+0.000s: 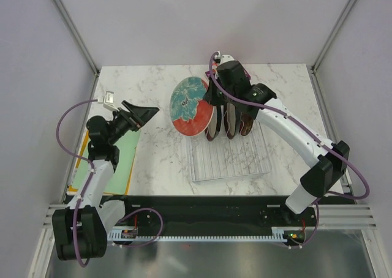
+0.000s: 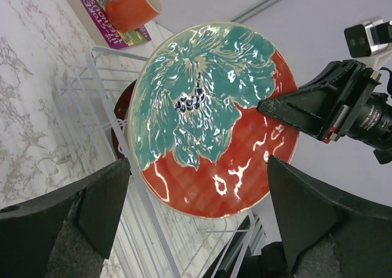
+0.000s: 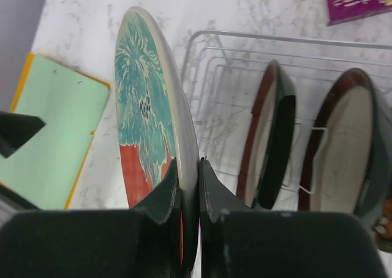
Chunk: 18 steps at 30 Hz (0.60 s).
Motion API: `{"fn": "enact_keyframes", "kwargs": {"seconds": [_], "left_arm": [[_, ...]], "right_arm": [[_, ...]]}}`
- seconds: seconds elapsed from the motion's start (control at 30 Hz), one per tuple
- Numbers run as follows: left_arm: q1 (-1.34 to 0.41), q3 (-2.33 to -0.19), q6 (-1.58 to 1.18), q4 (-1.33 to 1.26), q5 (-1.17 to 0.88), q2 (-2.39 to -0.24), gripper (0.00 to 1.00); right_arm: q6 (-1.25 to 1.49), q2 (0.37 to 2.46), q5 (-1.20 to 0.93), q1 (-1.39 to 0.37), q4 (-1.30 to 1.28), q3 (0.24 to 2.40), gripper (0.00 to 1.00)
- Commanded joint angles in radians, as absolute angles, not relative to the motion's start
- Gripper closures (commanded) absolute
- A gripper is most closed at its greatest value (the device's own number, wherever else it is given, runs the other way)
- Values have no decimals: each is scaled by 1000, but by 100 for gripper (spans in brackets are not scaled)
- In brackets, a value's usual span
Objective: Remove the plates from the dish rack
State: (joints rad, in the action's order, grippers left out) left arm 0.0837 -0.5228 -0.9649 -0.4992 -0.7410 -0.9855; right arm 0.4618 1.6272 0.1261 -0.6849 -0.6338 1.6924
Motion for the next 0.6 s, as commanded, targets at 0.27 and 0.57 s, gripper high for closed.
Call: {"fn": "enact_keyframes", "kwargs": {"seconds": [0.27, 0.57], "left_arm": [[132, -511, -928, -487, -756, -991, 0], [166, -508, -983, -606, -787, -1037, 0]], "right_arm": [[675, 1598, -248, -624, -135, 1654, 100], [825, 1632, -399, -612, 98, 1539, 100]]}}
